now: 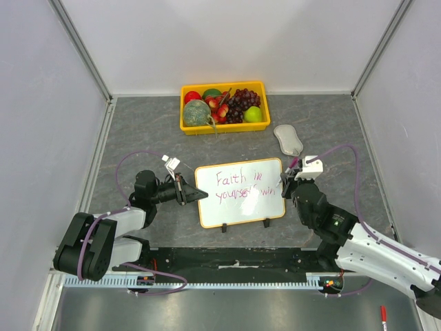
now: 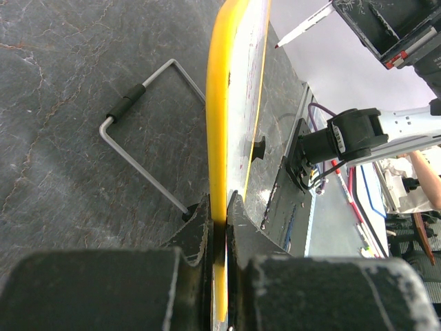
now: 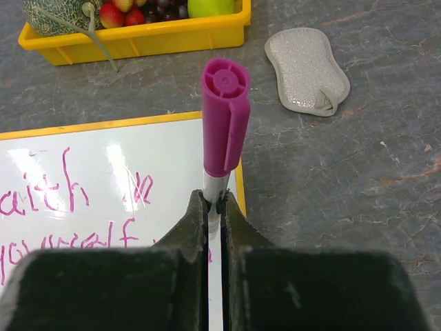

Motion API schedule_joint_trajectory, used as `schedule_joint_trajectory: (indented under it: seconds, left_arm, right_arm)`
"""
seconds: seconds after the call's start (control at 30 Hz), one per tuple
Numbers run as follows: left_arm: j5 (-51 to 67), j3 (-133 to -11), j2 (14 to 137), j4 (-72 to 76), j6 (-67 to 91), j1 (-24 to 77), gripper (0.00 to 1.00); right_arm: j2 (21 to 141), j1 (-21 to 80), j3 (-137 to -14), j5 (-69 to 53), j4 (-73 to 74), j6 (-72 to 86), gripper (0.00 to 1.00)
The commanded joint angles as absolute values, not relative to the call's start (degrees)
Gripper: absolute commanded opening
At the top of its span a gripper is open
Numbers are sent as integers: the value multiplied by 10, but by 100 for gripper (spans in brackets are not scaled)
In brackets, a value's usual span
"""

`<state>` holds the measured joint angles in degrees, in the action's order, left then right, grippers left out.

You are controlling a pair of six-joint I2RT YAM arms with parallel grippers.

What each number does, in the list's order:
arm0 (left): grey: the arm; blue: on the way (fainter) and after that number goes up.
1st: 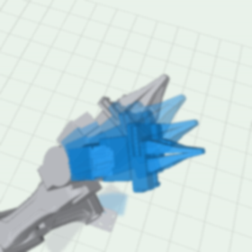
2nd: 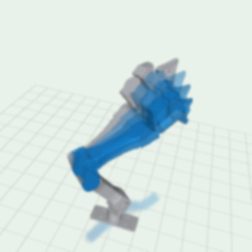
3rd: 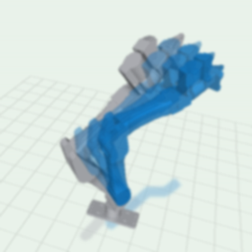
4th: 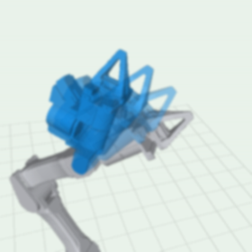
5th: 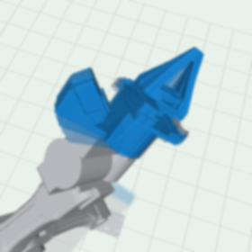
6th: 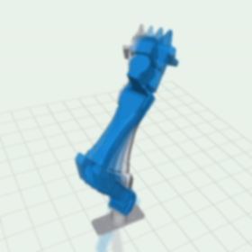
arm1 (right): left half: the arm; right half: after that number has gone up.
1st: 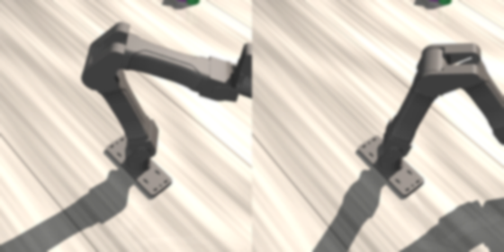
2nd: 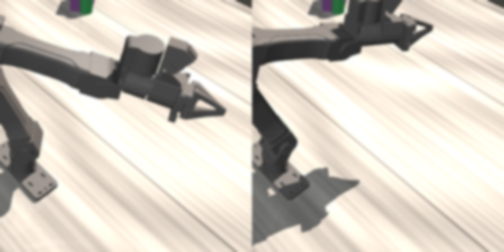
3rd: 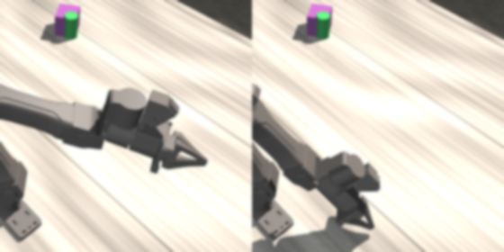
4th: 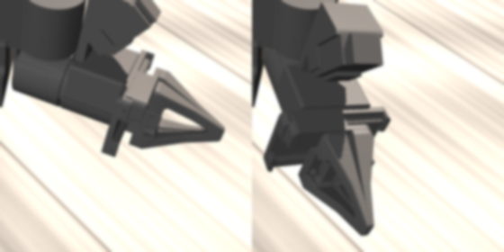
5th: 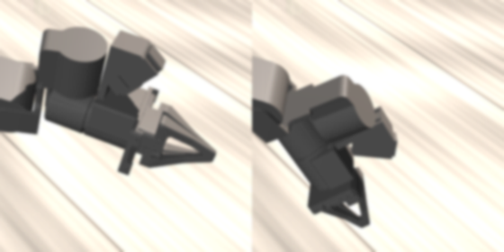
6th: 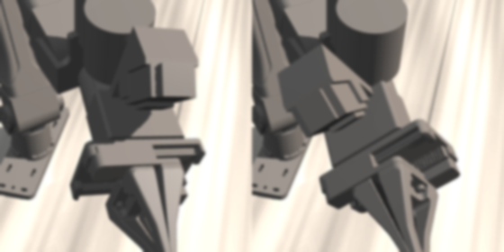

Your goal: Write a sentence on the whiteboard

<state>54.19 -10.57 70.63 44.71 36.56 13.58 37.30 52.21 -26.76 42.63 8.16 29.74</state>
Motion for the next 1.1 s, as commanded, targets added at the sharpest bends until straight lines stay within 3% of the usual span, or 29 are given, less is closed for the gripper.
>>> schedule_joint_trajectory:
  seconds: [0.0,1.07]
  left_arm:
    - [497,-110,713,445,316,134,2]
    - [498,-109,712,445,316,134,2]
  right_arm:
    - [377,517,-268,451,49,292,0]
    - [411,498,-243,408,10,289,0]
